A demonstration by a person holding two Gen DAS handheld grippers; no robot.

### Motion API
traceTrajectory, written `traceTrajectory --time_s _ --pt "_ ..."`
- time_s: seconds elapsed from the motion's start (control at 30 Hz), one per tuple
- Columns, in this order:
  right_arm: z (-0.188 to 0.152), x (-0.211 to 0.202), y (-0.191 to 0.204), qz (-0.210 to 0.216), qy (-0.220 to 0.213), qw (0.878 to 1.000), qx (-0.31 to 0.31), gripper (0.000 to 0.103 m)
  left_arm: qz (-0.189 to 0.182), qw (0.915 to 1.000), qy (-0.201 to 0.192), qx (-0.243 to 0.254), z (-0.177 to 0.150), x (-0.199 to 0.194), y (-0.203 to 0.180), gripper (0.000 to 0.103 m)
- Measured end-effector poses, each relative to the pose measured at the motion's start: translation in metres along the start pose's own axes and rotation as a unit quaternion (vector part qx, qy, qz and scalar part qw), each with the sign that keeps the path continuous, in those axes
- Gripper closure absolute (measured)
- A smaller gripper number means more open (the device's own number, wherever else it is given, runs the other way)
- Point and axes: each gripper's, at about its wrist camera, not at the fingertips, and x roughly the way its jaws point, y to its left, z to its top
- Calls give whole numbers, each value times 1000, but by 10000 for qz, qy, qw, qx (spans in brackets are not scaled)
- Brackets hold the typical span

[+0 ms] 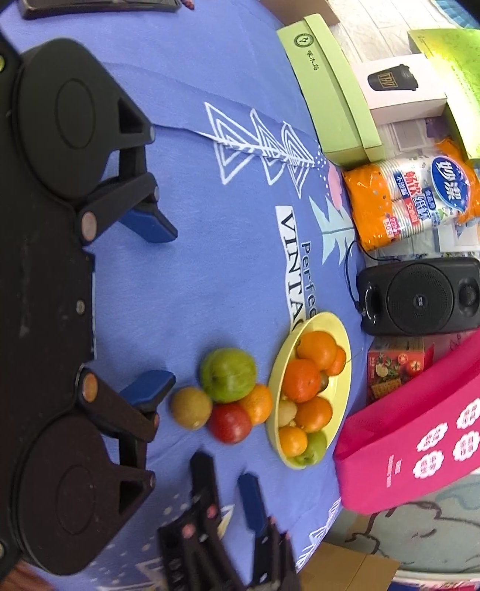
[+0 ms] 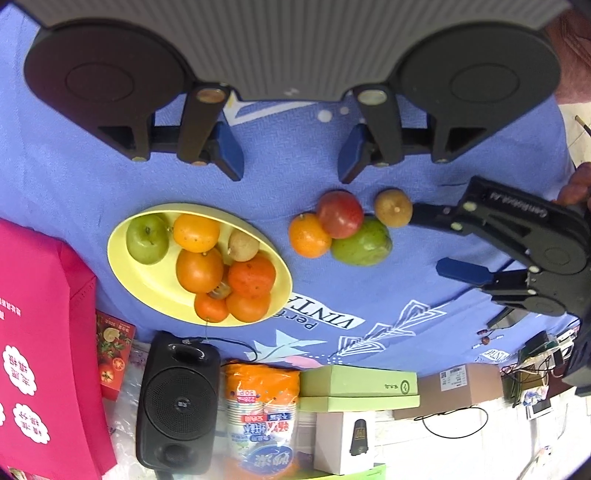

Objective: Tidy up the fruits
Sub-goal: 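Grasp a brown kiwi with the left tool while the right tool grasps a red fruit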

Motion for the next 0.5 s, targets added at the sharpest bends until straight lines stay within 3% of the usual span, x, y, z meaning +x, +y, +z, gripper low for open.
traceTrajectory --time_s 0.17,0.37,0.5 --pt "6 8 5 97 63 9999 -81 48 -226 9996 -112 152 -10 -14 -16 38" --pt "13 15 4 310 125 9990 -280 56 -444 9982 -281 297 -5 -6 -33 42" --pt "14 15 -1 420 172 9985 -312 59 -585 9973 -284 354 3 3 -38 53"
